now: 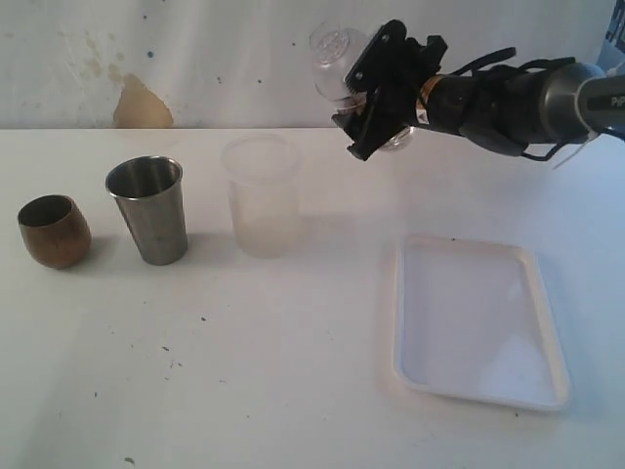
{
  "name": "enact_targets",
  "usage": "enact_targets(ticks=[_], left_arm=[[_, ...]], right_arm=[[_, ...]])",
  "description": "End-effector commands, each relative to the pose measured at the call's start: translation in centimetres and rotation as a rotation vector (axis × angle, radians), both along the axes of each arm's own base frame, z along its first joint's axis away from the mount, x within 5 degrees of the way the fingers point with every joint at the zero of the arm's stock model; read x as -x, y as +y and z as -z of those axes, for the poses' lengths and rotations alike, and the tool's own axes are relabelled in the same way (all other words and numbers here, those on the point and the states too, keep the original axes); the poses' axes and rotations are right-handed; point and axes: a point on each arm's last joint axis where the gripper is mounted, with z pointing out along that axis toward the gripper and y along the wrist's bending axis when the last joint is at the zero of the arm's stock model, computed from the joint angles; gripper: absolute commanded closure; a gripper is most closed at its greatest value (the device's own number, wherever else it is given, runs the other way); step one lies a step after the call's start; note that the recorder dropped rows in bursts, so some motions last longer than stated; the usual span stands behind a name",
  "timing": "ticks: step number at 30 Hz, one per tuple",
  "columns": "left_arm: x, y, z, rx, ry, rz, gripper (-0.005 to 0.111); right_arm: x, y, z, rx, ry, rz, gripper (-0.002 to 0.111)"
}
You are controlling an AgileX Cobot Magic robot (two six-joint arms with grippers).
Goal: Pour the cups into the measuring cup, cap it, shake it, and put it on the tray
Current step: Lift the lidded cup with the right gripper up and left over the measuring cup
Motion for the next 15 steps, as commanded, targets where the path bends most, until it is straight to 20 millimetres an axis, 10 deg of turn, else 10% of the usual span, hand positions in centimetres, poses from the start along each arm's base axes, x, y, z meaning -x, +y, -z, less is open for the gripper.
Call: enact_targets(ticks=[1,15], left_arm=[[0.0,0.0,0.1,0.007,-0.004,-0.001,0.107],[0.0,0.0,0.1,0.007,-0.004,-0.001,0.107]], right_arm=[[0.0,1.3,-0.6,0.097,-0.102,-0.106,0.108],[-0.5,3.0,-2.1,0.234,-0.12,-0.069,0.108]])
